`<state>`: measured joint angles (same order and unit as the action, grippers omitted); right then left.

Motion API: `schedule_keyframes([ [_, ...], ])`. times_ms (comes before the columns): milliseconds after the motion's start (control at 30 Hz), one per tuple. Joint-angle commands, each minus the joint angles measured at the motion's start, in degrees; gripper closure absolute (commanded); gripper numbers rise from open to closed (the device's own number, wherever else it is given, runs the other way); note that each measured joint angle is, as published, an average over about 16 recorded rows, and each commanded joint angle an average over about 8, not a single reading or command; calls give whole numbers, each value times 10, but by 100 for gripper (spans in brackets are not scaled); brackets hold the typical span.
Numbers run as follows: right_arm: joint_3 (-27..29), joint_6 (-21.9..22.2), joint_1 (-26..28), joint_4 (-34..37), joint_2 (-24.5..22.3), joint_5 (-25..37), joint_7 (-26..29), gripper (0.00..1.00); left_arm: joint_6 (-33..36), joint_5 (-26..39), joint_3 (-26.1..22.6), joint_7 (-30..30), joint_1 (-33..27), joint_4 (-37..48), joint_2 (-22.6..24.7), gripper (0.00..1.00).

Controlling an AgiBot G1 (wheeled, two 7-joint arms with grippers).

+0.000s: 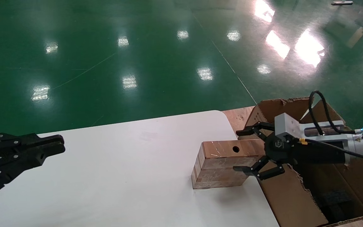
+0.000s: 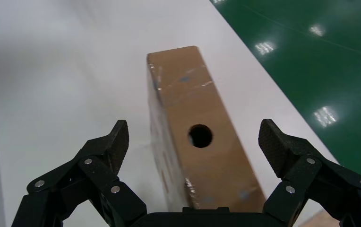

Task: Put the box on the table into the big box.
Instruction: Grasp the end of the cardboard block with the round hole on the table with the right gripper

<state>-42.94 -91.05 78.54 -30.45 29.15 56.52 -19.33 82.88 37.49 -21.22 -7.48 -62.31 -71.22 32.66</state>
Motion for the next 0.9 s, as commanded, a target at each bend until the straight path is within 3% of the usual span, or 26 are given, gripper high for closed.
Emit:
schedule_keyframes([
  [33,-8,0,8,9,0,-1,-6,0,0,0,0,0,0,0,0,100],
  [900,-93,0,18,58,6,-71,-23,0,0,0,0,0,0,0,0,100],
])
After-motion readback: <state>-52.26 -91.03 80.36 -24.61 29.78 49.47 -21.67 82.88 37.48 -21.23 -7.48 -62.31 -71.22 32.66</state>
